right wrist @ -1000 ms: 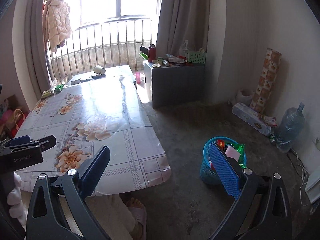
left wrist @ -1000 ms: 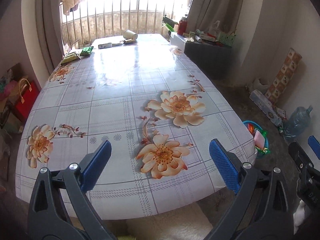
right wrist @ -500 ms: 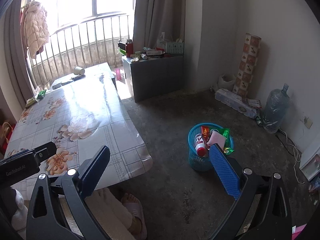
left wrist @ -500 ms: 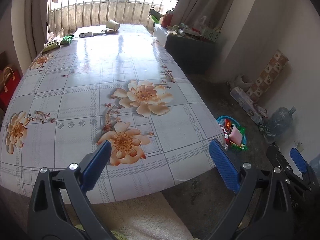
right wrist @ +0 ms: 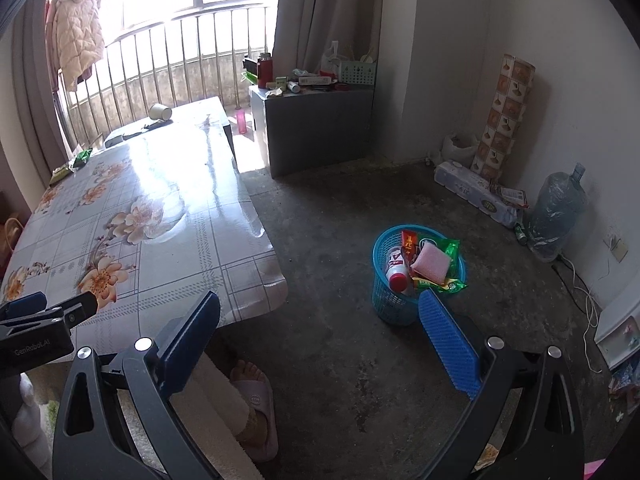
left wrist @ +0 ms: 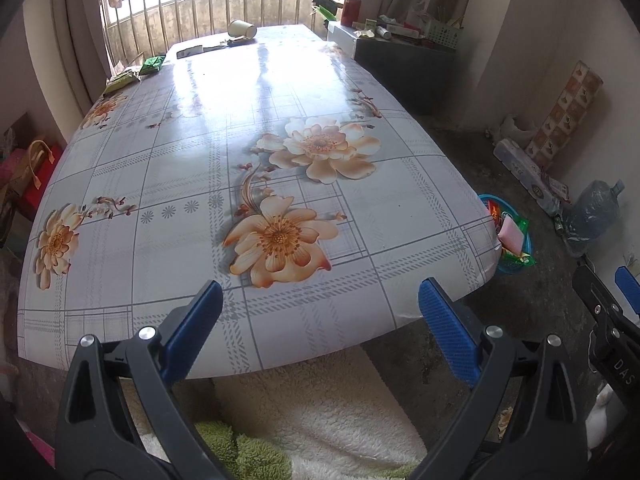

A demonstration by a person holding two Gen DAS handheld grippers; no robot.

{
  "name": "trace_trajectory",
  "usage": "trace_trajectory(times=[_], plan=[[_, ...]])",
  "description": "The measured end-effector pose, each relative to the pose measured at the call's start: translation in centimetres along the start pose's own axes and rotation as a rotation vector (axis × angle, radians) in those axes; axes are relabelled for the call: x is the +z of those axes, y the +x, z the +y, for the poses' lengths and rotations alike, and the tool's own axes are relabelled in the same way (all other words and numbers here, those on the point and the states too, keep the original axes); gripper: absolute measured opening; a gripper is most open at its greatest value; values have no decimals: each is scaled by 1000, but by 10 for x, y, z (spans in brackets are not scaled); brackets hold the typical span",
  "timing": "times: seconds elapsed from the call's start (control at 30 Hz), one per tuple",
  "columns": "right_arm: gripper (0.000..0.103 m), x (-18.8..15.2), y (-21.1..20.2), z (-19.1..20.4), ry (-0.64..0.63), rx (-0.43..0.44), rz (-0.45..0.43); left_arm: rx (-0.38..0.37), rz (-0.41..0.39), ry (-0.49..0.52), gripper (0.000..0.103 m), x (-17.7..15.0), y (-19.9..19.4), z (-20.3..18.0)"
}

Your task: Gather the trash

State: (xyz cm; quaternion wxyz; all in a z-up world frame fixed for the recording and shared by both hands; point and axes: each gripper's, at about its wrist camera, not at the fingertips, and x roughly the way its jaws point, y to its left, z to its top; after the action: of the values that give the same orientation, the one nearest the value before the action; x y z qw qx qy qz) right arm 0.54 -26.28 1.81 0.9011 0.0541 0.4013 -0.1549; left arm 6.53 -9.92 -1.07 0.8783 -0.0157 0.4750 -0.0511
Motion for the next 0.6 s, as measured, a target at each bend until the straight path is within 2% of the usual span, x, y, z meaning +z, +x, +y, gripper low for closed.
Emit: trace_trajectory(times=[0.13, 0.3, 0.6], plan=[[97, -3, 6, 3, -30, 34, 31, 29, 2, 2, 94, -3, -2, 3], [97, -9, 11, 6, -51, 53, 61, 80, -40, 41, 94, 3, -9, 7], [97, -9, 9, 1, -43, 51, 54, 65, -45, 61, 94, 2, -14, 2]])
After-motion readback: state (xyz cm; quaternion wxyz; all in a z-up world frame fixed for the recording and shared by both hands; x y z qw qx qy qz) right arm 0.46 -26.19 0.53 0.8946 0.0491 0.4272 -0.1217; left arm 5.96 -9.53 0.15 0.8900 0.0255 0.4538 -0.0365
